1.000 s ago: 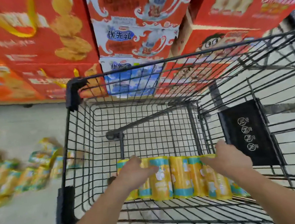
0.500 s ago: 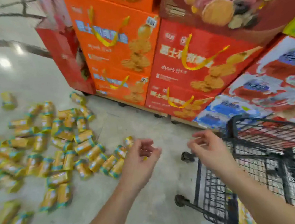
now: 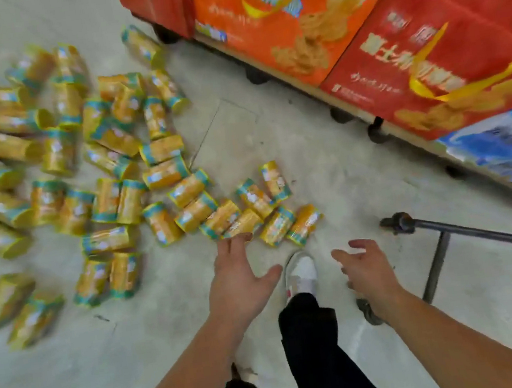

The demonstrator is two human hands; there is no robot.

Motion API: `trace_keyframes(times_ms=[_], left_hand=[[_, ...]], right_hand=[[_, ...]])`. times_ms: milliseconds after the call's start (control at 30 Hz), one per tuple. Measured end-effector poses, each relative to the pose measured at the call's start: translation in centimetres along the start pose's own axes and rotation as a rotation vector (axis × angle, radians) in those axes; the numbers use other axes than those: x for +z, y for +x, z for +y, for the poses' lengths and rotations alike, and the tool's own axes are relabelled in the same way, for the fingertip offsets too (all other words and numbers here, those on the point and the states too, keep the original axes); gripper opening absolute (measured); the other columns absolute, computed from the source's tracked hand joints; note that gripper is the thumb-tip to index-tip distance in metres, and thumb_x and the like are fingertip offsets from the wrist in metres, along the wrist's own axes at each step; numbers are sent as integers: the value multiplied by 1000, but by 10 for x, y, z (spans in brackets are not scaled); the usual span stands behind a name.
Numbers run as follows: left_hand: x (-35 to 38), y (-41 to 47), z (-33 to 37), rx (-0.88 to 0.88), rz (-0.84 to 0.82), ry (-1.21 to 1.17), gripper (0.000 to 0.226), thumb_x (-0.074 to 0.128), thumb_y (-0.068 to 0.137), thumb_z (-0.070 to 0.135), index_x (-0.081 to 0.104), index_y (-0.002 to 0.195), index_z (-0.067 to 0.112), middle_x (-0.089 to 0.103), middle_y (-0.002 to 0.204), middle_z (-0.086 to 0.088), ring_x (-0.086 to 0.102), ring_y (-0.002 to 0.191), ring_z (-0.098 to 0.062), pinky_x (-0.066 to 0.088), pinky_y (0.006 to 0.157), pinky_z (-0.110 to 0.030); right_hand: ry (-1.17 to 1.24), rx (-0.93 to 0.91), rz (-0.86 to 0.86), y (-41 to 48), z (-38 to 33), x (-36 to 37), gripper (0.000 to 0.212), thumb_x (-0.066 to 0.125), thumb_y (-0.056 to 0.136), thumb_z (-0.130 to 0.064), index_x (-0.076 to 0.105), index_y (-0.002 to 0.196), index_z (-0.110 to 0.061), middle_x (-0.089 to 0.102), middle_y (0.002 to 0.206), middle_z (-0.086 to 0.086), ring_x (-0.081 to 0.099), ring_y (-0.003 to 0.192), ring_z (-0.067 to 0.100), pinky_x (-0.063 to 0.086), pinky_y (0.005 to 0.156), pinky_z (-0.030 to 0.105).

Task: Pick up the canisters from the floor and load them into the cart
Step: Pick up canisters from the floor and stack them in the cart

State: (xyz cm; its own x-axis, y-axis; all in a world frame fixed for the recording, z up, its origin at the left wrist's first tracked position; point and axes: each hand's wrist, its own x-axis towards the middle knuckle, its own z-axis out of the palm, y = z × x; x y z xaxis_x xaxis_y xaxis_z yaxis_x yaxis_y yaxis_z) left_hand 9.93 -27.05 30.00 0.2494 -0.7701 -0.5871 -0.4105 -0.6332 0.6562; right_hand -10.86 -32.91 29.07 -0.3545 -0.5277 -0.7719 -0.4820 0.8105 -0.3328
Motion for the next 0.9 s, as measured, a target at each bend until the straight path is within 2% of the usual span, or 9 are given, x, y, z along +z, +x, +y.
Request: trace_keyframes(times_ms=[200, 300, 400, 467, 633, 733, 800, 867, 900], left_hand=[[130, 122, -73, 4, -110, 81, 86, 77, 70, 43, 37, 142, 20, 38, 139, -1, 38, 132, -24, 41, 102, -41], [191, 174, -100, 31, -158, 140, 96, 81, 67, 41, 32, 147, 20, 36, 144, -4, 38, 132, -28, 39, 104, -43], [231, 213, -123, 40, -167, 239, 108, 82, 67, 38, 18, 152, 23, 28, 152, -2, 32, 136, -30, 34, 108, -46], [248, 225, -131, 33, -164, 403, 113, 82, 69, 37, 9, 154, 27, 23, 154, 3, 27, 134, -30, 33, 108, -47], [268, 232, -138, 56, 4, 613, 108, 80, 70, 32, 12, 152, 29, 37, 146, 6, 34, 122, -30, 50, 84, -55], [266, 236, -136, 25, 0, 513, 101, 79, 70, 27, 18, 150, 32, 46, 139, 6, 34, 121, -30, 51, 79, -50], [261, 234, -132, -23, -10, 325, 96, 76, 68, 22, 23, 146, 38, 51, 135, 10, 35, 119, -27, 48, 80, -43], [250, 223, -119, -79, -26, 107, 96, 77, 63, 22, 26, 142, 43, 56, 126, 13, 45, 117, -22, 46, 87, -37], [243, 215, -110, -98, -30, 0, 98, 80, 60, 22, 28, 140, 43, 59, 120, 14, 54, 112, -19, 50, 88, -40]], right_hand=[[64, 125, 5, 172, 52, 71, 62, 78, 75, -41, 42, 125, -30, 64, 98, 6, 64, 94, 24, 54, 92, 52], [111, 152, -3, 239, 72, 99, 82, 80, 71, -45, 35, 138, -29, 63, 111, 9, 62, 97, 23, 54, 93, 50], [207, 179, -51, 283, 83, 124, 93, 81, 73, -41, 26, 147, -30, 54, 119, 0, 58, 103, 20, 53, 94, 49], [301, 187, -75, 300, 89, 140, 96, 84, 66, -41, 26, 143, -34, 59, 118, -5, 63, 105, 21, 55, 90, 50], [395, 150, -50, 311, 97, 151, 89, 85, 71, -31, 30, 140, -30, 62, 107, -9, 65, 98, 15, 55, 91, 42], [401, 140, -55, 308, 98, 141, 82, 86, 69, -29, 37, 134, -31, 63, 106, -10, 66, 98, 15, 56, 91, 44], [404, 140, -47, 299, 97, 129, 79, 87, 70, -28, 38, 132, -32, 63, 105, -11, 66, 97, 15, 57, 90, 44], [408, 129, -30, 283, 92, 112, 79, 86, 71, -27, 38, 133, -35, 64, 106, -11, 66, 96, 13, 58, 86, 41], [409, 113, -23, 271, 88, 103, 79, 85, 72, -27, 38, 134, -35, 64, 107, -10, 66, 95, 11, 58, 83, 37]])
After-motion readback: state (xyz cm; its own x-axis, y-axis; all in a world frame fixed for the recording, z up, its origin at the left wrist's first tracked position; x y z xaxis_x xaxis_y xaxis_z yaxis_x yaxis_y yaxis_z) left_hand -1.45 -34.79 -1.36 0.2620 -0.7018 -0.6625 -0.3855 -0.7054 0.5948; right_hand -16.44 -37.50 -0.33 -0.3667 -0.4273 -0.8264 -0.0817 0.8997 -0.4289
